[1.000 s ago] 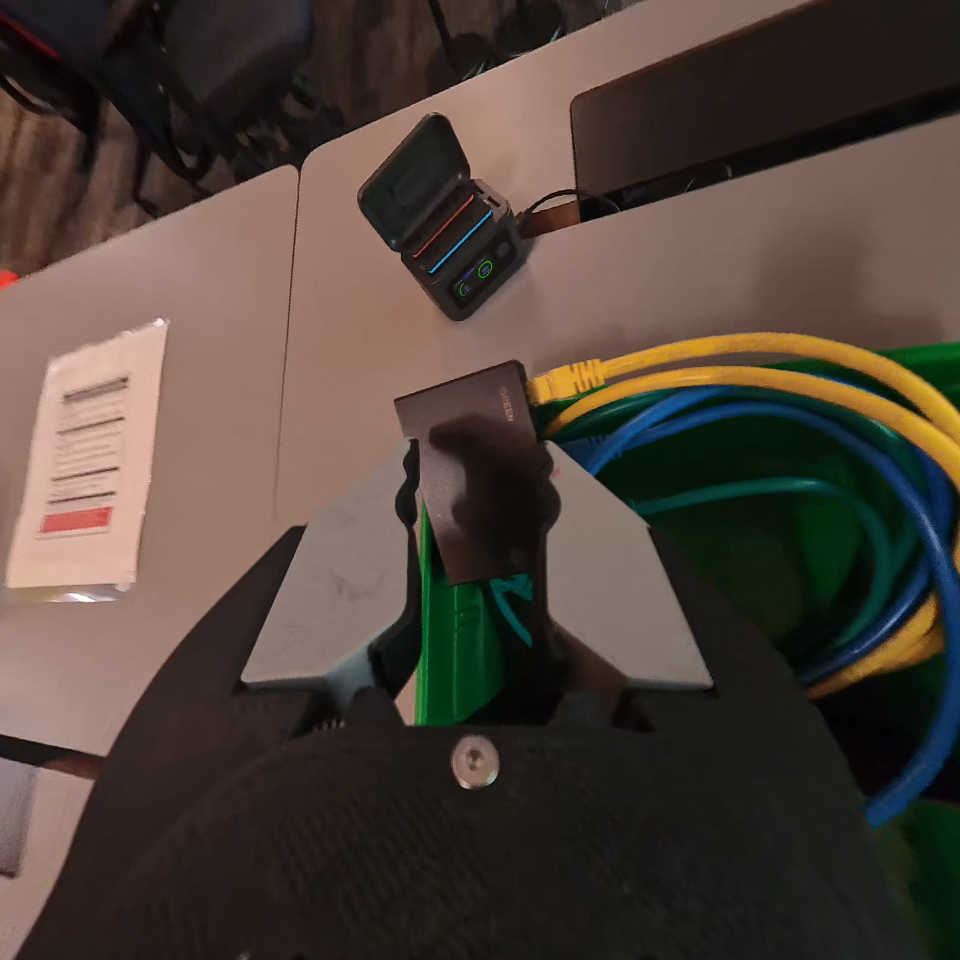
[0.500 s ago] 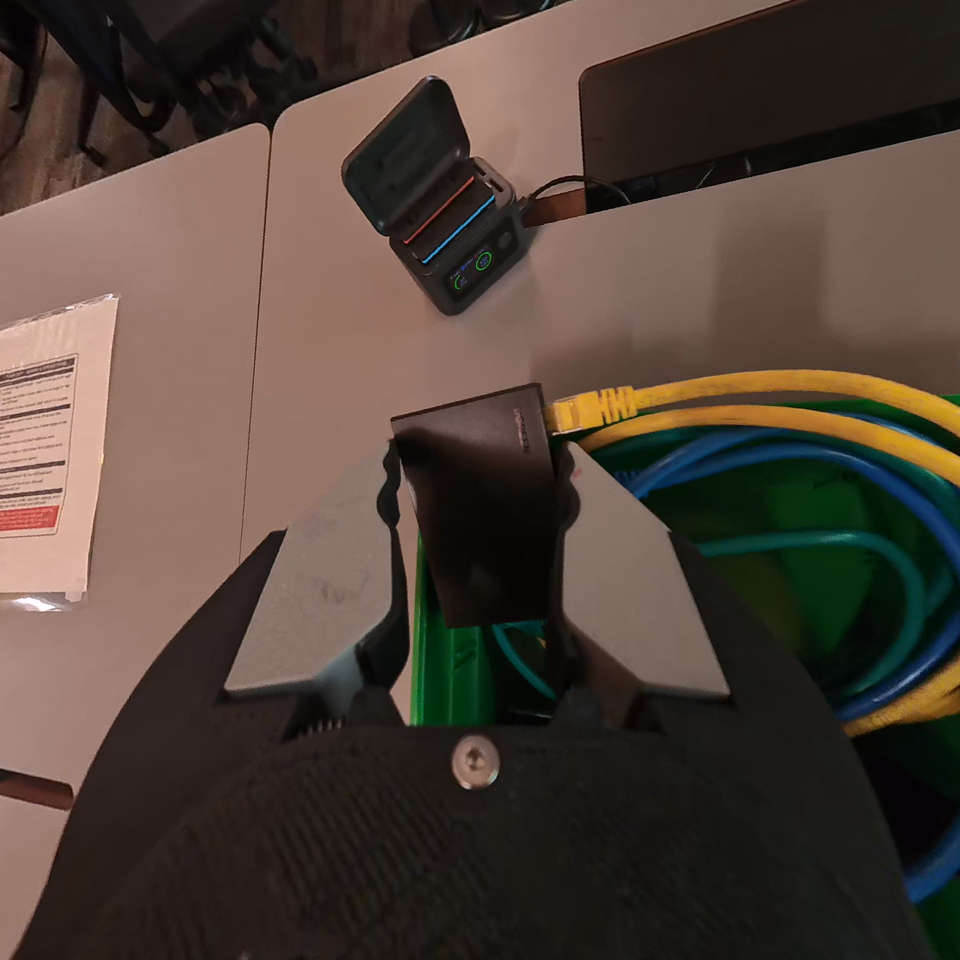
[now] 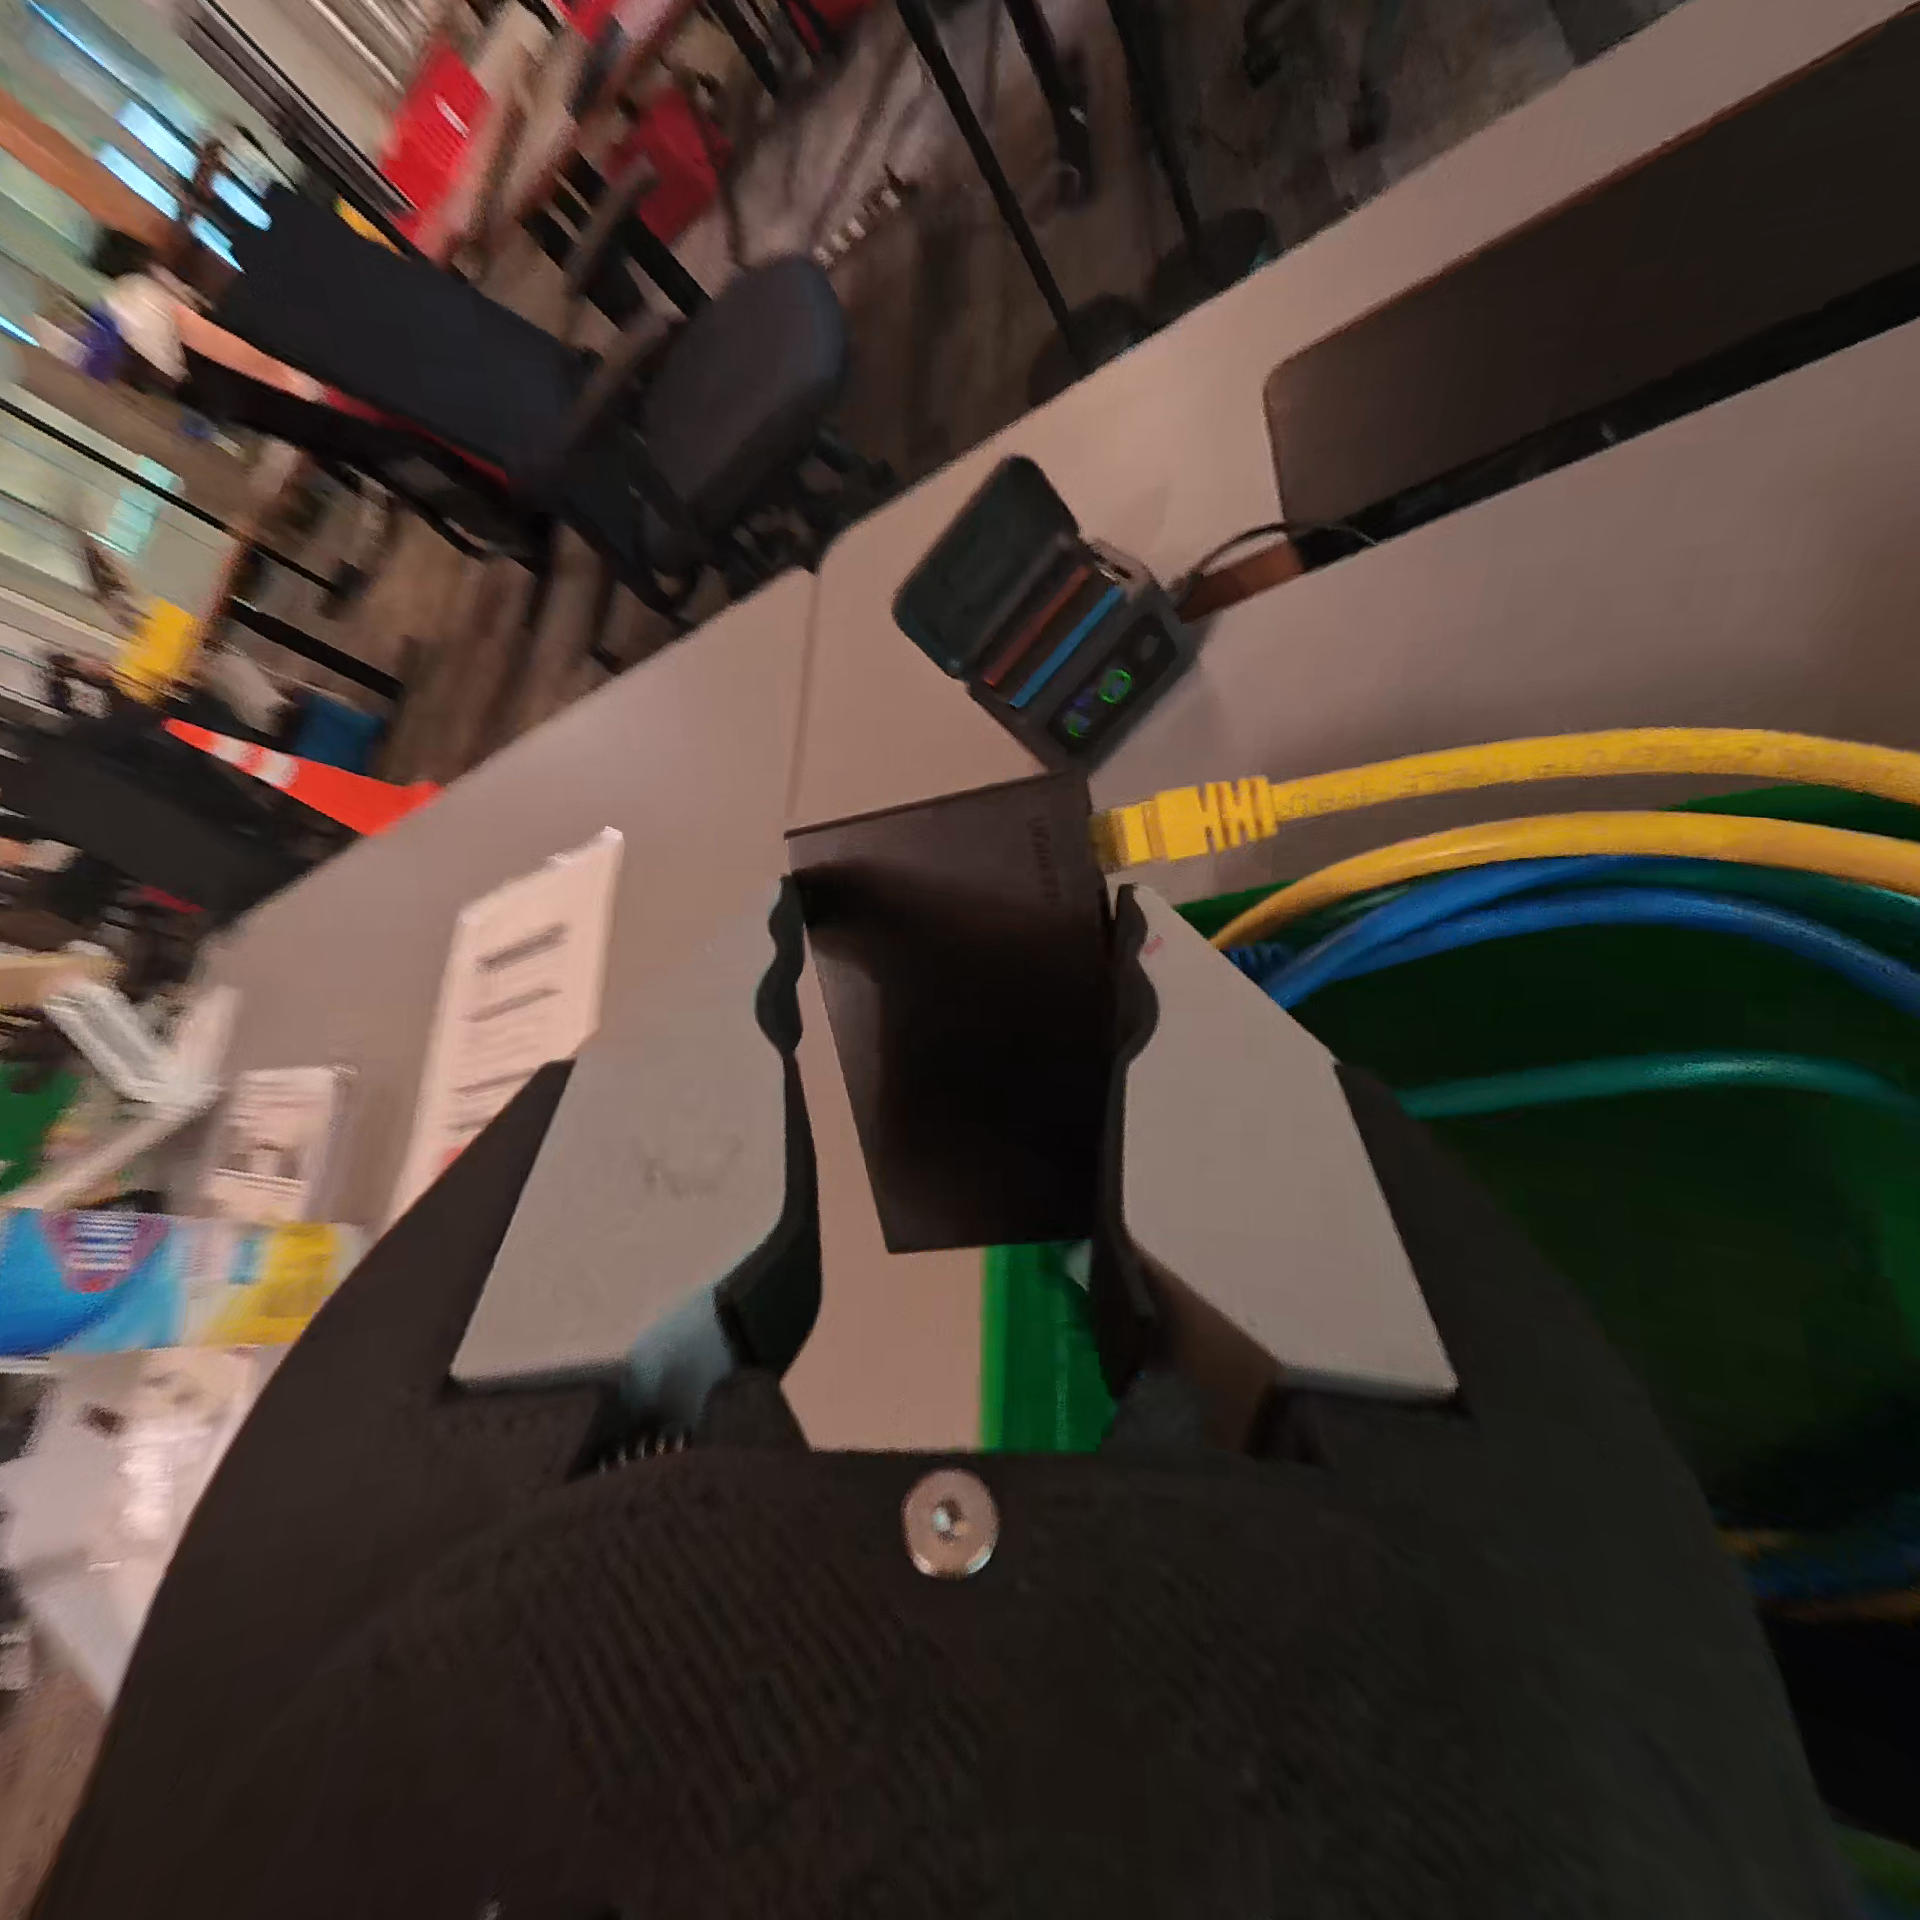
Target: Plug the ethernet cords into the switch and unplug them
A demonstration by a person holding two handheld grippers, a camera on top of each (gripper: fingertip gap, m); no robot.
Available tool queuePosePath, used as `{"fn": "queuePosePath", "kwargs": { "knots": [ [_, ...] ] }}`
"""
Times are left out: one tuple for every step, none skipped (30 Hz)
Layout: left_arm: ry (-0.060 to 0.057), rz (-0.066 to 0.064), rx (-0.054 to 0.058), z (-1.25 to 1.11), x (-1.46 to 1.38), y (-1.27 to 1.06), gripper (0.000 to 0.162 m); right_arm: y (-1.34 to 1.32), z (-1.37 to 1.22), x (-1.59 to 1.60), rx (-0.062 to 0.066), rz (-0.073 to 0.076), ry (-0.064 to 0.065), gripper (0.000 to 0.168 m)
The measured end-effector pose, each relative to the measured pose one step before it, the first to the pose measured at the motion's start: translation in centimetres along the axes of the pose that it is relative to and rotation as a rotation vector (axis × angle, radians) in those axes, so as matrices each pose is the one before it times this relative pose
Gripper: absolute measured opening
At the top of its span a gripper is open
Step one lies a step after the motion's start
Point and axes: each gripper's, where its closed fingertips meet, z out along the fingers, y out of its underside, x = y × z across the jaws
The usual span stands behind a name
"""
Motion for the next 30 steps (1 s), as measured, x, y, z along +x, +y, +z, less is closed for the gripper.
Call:
{"fn": "queuePosePath", "kwargs": {
  "knots": [
    [-0.0346, 0.0375, 0.0238, -0.585, -0.482, -0.532, 0.058, -0.003, -0.01, 0.031, 0.0, 0.0001, 0.0006, 0.06],
    [-0.0308, 0.0339, 0.0229, -0.617, -0.5, -0.514, 0.058, -0.018, -0.006, 0.008, 0.0008, 0.0002, 0.0005, 0.06],
    [-0.0361, 0.0324, 0.026, -0.641, -0.621, -0.559, 0.058, -0.035, -0.012, 0.022, 0.0016, 0.0, 0.0005, 0.06],
    [-0.0364, 0.0312, 0.0245, -0.667, -0.657, -0.562, 0.058, -0.029, -0.003, -0.002, 0.0015, -0.0004, 0.0001, 0.059],
    [-0.0294, 0.0306, 0.0228, -0.681, -0.593, -0.567, 0.058, -0.022, -0.009, -0.009, 0.0009, -0.0009, 0.0001, 0.059],
    [-0.0273, 0.0291, 0.0211, -0.681, -0.608, -0.584, 0.059, -0.02, -0.001, 0.0, 0.0005, -0.0014, 0.0006, 0.059],
    [-0.0261, 0.0293, 0.0185, -0.677, -0.637, -0.586, 0.059, -0.004, -0.002, 0.005, 0.0, -0.0016, 0.0009, 0.059],
    [-0.0226, 0.0271, 0.0094, -0.632, -0.653, -0.527, 0.059, 0.012, -0.009, 0.017, -0.0001, -0.0013, 0.0014, 0.059],
    [-0.0211, 0.0235, 0.012, -0.64, -0.712, -0.562, 0.059, -0.003, -0.007, 0.023, 0.0004, -0.0005, 0.0013, 0.059],
    [-0.0162, 0.0156, 0.0122, -0.638, -0.772, -0.61, 0.059, 0.0, -0.014, 0.025, 0.0005, 0.0001, 0.001, 0.059],
    [-0.0137, 0.0075, 0.0087, -0.628, -0.871, -0.6, 0.059, -0.006, -0.025, 0.04, 0.0005, 0.0005, 0.0014, 0.059],
    [-0.0144, 0.0034, 0.0086, -0.614, -0.981, -0.64, 0.058, -0.002, -0.019, 0.04, 0.0009, 0.0009, 0.0017, 0.059],
    [-0.0175, 0.0013, 0.0121, -0.646, -1.117, -0.713, 0.058, -0.029, -0.026, 0.049, 0.0019, 0.0011, 0.0014, 0.059],
    [-0.0188, 0.0036, 0.0143, -0.654, -1.19, -0.76, 0.059, -0.019, -0.027, 0.037, 0.0016, 0.0008, 0.0013, 0.059],
    [-0.0165, 0.0045, 0.0091, -0.619, -1.201, -0.724, 0.058, 0.004, -0.031, 0.05, 0.0007, 0.0001, 0.002, 0.059],
    [-0.0156, 0.0063, 0.0056, -0.587, -1.192, -0.678, 0.058, -0.011, -0.024, 0.043, 0.0008, -0.0002, 0.0019, 0.059],
    [-0.0173, 0.0082, 0.0046, -0.59, -1.227, -0.651, 0.058, -0.008, -0.021, 0.016, 0.0011, -0.0001, 0.0009, 0.059],
    [-0.0206, 0.0074, 0.0076, -0.607, -1.286, -0.678, 0.058, -0.02, -0.022, 0.019, 0.0013, -0.0002, 0.0009, 0.059],
    [-0.0207, 0.0082, 0.008, -0.611, -1.288, -0.679, 0.058, -0.019, -0.023, 0.028, 0.0012, -0.0004, 0.0014, 0.059],
    [-0.0198, 0.0074, 0.0072, -0.622, -1.293, -0.678, 0.058, -0.021, -0.021, 0.017, 0.0014, -0.0002, 0.0007, 0.059],
    [-0.0189, 0.0061, 0.0096, -0.64, -1.306, -0.681, 0.058, -0.02, -0.031, 0.008, 0.0015, -0.0001, 0.0001, 0.059],
    [-0.0179, 0.0041, 0.0104, -0.65, -1.319, -0.696, 0.058, -0.024, -0.022, 0.007, 0.0015, -0.0002, 0.0007, 0.059],
    [-0.015, 0.0015, 0.0101, -0.654, -1.288, -0.696, 0.058, -0.037, -0.027, 0.033, 0.0021, 0.0002, 0.0012, 0.058],
    [-0.0111, -0.0005, 0.0102, -0.659, -1.228, -0.695, 0.058, -0.046, -0.039, 0.019, 0.0031, 0.0011, 0.0005, 0.058],
    [-0.0109, -0.0013, 0.0116, -0.683, -1.186, -0.725, 0.058, -0.061, -0.036, 0.02, 0.0036, 0.0018, 0.0001, 0.058],
    [-0.0119, -0.0009, 0.0129, -0.722, -1.138, -0.759, 0.058, -0.055, -0.035, 0.048, 0.0034, 0.0021, 0.0008, 0.058],
    [-0.0106, -0.0004, 0.0144, -0.762, -1.042, -0.789, 0.058, -0.051, -0.037, 0.054, 0.0031, 0.0024, 0.0014, 0.058],
    [-0.0064, -0.0005, 0.0141, -0.765, -0.903, -0.798, 0.058, -0.051, -0.037, 0.045, 0.0031, 0.0027, 0.0009, 0.058],
    [-0.0034, -0.0037, 0.0149, -0.788, -0.784, -0.819, 0.058, -0.044, -0.036, 0.038, 0.0031, 0.0023, 0.001, 0.058],
    [0.0004, -0.004, 0.0159, -0.8, -0.627, -0.816, 0.058, -0.056, -0.046, 0.065, 0.0034, 0.0017, 0.0024, 0.058]
  ]
}}
